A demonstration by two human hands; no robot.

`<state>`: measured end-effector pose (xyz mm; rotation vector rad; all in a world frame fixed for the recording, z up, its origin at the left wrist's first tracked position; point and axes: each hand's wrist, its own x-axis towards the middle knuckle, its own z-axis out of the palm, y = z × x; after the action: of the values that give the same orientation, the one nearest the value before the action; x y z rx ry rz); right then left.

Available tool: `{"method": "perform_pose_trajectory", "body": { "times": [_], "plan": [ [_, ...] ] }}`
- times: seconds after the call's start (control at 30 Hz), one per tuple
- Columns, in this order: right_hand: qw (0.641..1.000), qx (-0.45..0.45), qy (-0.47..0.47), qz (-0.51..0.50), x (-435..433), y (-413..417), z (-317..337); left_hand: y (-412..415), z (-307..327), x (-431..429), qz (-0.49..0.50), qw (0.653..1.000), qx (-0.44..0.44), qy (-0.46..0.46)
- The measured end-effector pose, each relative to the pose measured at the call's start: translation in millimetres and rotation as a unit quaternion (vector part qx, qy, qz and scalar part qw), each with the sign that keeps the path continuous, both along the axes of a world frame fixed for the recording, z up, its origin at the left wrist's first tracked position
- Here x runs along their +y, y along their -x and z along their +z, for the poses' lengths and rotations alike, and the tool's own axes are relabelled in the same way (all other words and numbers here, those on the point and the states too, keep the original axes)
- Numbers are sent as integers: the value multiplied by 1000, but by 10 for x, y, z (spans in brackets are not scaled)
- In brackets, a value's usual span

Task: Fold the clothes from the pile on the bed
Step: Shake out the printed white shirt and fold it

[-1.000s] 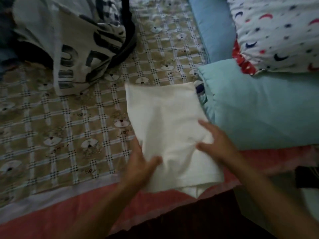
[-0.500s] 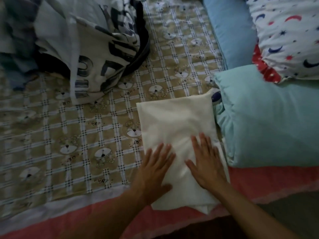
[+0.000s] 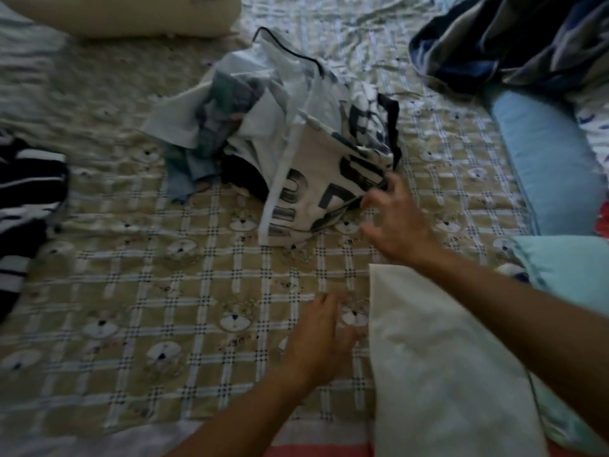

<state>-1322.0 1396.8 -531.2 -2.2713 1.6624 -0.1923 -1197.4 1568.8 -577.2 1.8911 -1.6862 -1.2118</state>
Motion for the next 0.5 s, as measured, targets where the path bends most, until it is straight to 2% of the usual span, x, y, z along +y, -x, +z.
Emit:
{"method": "perform_pose_trajectory", "body": {
  "times": [0.1, 0.17, 0.2, 0.23, 0.3, 0.37, 0.43, 0.5],
  "plan": [
    [997, 55, 46, 13, -637, -414, 117, -435, 13, 54, 72, 997, 23, -33],
    [989, 145, -3, -1, -949, -577, 132, -676, 41, 119, 117, 991, 48, -51],
    [985, 166, -53, -11, -1022, -617, 146, -771, 73, 148, 138, 987, 65, -52],
    [984, 147, -103, -19, -1047, -644, 163, -859, 113, 172, 157, 982, 89, -56],
    [987, 14, -158, -29, -928, -706, 245, -997, 179, 186, 200, 968, 139, -65],
    [974, -124, -186, -25, -585, -804, 388, -1083, 293, 166, 256, 938, 212, -102],
    [942, -240, -234, 2, -92, -903, 610, -1119, 430, 87, 312, 884, 315, -146],
    [902, -317, -290, 46, 421, -944, 822, -1157, 556, -11, 334, 821, 427, -178]
  ]
}}
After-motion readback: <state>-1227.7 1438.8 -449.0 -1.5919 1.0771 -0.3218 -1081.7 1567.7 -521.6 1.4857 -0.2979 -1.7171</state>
